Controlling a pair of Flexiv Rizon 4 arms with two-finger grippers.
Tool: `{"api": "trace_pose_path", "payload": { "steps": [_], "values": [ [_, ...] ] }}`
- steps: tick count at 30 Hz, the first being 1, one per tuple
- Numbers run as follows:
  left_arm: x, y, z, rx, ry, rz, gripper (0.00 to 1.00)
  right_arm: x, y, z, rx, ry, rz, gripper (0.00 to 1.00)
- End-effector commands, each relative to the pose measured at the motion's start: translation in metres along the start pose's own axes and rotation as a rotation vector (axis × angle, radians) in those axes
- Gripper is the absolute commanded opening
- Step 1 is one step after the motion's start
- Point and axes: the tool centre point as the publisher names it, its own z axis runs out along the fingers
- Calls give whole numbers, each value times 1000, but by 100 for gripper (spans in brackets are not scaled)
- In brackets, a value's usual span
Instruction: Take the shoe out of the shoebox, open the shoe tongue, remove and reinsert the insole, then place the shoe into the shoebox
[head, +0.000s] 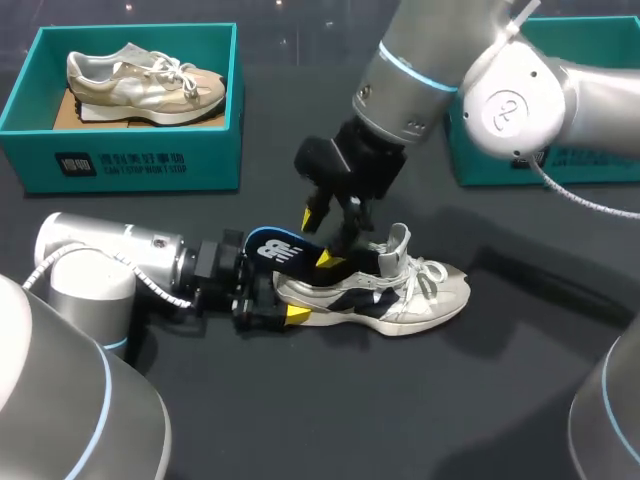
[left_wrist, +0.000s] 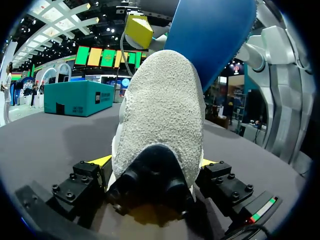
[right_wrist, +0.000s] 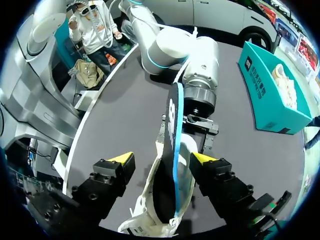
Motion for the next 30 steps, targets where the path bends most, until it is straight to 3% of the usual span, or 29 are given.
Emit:
{"api": "trace_pose_path", "payload": {
  "steps": [1,12,23,30],
  "values": [
    [0,2,1,1,-1,0,0,0,-5,11,-76,2,25,49],
    [0,2,1,1,-1,0,0,3,2,20,-175,36,85,47],
    [0,2,1,1,-1,0,0,-12,2,26,-200,55,176,51],
    [0,2,1,1,-1,0,0,-22,1,35,-230,66,180,45]
  ]
}}
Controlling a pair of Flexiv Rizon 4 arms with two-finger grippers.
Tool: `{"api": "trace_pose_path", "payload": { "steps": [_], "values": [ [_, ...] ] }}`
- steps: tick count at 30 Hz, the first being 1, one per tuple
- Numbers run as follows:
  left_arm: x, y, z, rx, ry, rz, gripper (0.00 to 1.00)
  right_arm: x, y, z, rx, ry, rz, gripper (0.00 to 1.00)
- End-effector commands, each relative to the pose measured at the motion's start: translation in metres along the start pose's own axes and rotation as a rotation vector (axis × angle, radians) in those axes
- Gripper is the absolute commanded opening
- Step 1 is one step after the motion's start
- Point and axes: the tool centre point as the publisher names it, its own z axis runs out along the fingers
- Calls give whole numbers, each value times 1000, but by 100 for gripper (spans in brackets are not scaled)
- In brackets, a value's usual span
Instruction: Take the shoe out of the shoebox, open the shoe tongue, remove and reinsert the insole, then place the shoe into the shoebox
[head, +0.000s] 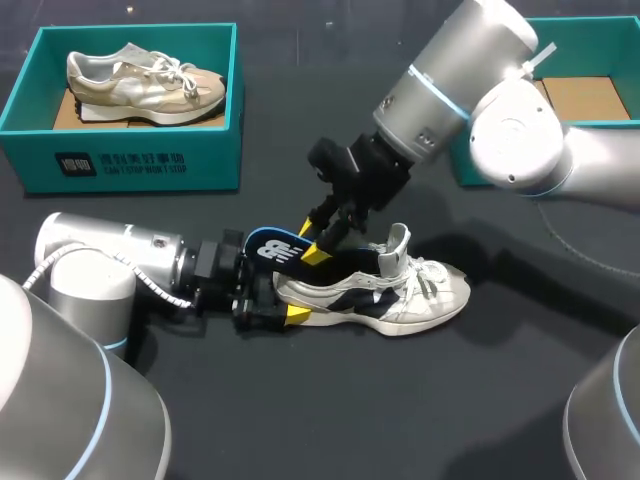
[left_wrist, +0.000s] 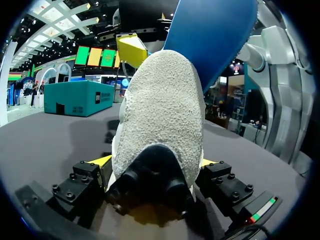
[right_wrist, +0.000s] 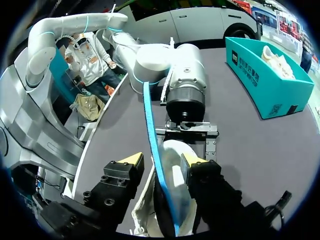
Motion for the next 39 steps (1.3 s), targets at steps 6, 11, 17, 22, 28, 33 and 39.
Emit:
{"api": "trace_pose_path", "payload": {
  "steps": [6,11,17,22,28,33,39],
  "values": [
    [0,2,1,1,-1,0,0,-8,3,14,-12,8,-16,42],
    [0,2,1,1,-1,0,0,-6,3,16,-15,9,-19,29],
    [0,2,1,1,-1,0,0,-2,7,18,-5,16,-23,0],
    [0,2,1,1,-1,0,0,4,16,14,11,8,-55,0],
    [0,2,1,1,-1,0,0,9,29,6,31,-5,-101,0],
    [0,2,1,1,-1,0,0,12,46,-1,39,-16,-170,0],
    [0,2,1,1,-1,0,0,14,63,-5,65,-14,-243,0]
  ]
}}
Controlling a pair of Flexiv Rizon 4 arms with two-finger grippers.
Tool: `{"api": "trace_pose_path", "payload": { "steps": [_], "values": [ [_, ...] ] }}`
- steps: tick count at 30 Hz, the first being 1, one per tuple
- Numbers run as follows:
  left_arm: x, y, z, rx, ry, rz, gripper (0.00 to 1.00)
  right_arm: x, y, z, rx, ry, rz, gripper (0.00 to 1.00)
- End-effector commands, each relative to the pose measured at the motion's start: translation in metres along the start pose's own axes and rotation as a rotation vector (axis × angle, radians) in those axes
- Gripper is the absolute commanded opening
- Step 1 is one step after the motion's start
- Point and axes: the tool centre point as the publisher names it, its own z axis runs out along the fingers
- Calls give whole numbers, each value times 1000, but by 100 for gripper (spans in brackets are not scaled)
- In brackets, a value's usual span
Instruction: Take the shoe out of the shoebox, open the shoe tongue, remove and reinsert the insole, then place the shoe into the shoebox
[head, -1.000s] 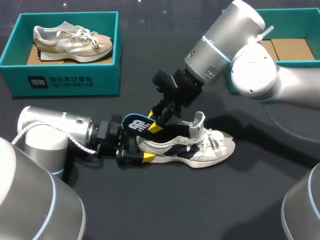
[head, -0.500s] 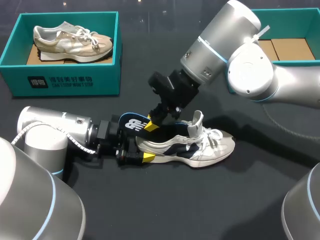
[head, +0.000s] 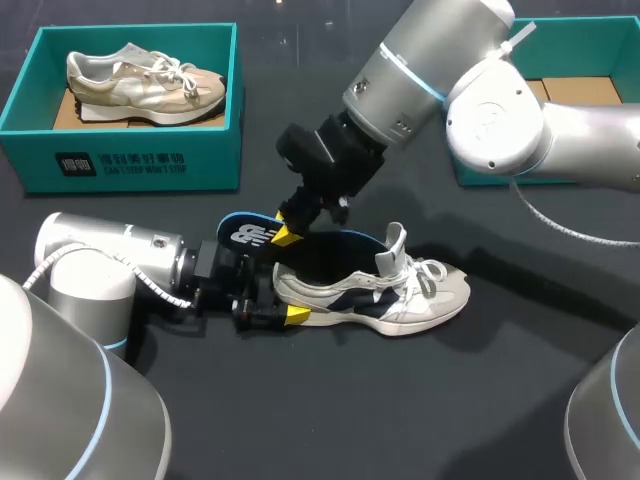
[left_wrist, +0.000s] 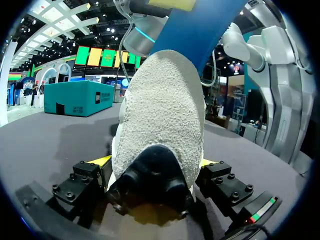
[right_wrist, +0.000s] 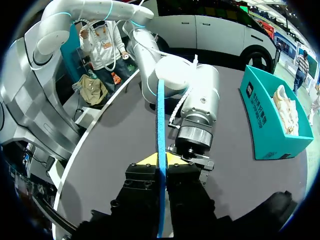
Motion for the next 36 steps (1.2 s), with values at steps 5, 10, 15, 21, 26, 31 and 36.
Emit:
{"api": "trace_pose_path", "payload": {
  "steps": [5,10,15,21,26,31,36],
  "values": [
    [0,2,1,0,-1,0,0,-3,7,-2,27,6,5,0],
    [0,2,1,0,-1,0,0,-3,7,-2,27,6,5,0],
    [0,2,1,0,-1,0,0,-5,14,-10,10,-7,-9,0],
    [0,2,1,0,-1,0,0,-6,35,-42,-13,-25,20,0],
    [0,2,1,0,-1,0,0,-2,47,-59,-78,-19,94,0],
    [0,2,1,0,-1,0,0,-2,47,-59,-78,-19,94,0],
    [0,2,1,0,-1,0,0,-2,47,-59,-78,-19,94,0]
  ]
}}
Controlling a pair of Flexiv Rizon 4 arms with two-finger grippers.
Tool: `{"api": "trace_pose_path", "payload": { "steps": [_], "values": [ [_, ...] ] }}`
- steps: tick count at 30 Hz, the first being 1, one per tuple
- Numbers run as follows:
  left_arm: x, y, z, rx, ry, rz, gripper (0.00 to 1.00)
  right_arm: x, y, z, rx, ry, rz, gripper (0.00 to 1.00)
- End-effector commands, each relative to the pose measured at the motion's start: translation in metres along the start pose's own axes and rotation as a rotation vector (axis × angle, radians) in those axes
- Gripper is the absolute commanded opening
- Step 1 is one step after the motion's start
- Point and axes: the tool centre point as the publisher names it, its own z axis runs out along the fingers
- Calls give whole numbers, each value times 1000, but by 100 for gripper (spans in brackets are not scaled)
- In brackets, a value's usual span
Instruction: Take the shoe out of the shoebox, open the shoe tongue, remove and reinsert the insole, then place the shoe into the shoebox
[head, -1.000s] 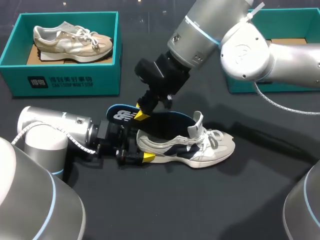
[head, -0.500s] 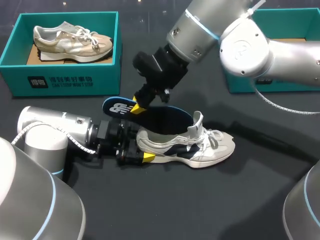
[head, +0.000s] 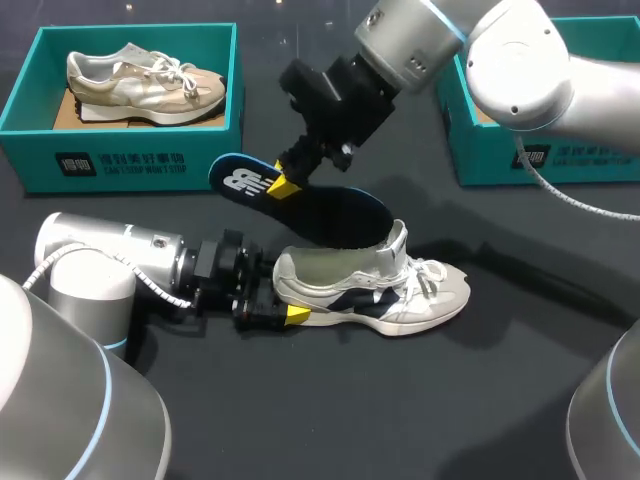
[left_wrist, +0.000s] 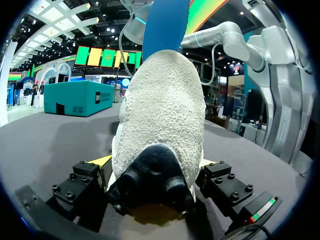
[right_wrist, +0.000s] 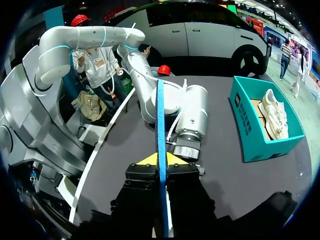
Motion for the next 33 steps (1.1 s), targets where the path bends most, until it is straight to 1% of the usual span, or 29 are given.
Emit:
{"api": "trace_pose_path", "payload": {
  "steps": [1,2,3,6,8,9,10,11,25,27,28,30,31,32,33],
  "values": [
    [0,2,1,0,-1,0,0,1,-1,1,-1,-3,0,0],
    [0,2,1,0,-1,0,0,1,-1,1,-1,-3,0,0],
    [0,2,1,0,-1,0,0,1,4,-2,-6,-23,0,0],
    [0,2,1,0,-1,0,0,5,18,-19,-27,-84,12,0],
    [0,2,1,0,-1,0,0,9,22,-33,-78,-103,20,0],
    [0,2,1,0,-1,0,0,10,23,-38,-110,-94,26,0],
    [0,2,1,0,-1,0,0,13,24,-48,-157,-64,33,0],
    [0,2,1,0,-1,0,0,17,25,-56,-165,-83,36,0],
    [0,2,1,0,-1,0,0,17,25,-56,-165,-83,36,0],
    [0,2,1,0,-1,0,0,21,28,-69,-198,-123,32,0],
    [0,2,1,0,-1,0,0,24,28,-77,-230,-131,49,0],
    [0,2,1,0,-1,0,0,31,24,-94,-320,-151,91,0],
    [0,2,1,0,-1,0,0,35,22,-103,-378,-145,87,0],
    [0,2,1,0,-1,0,0,40,21,-110,-418,-143,81,0],
    [0,2,1,0,-1,0,0,44,21,-116,-403,-164,103,0]
  ]
}}
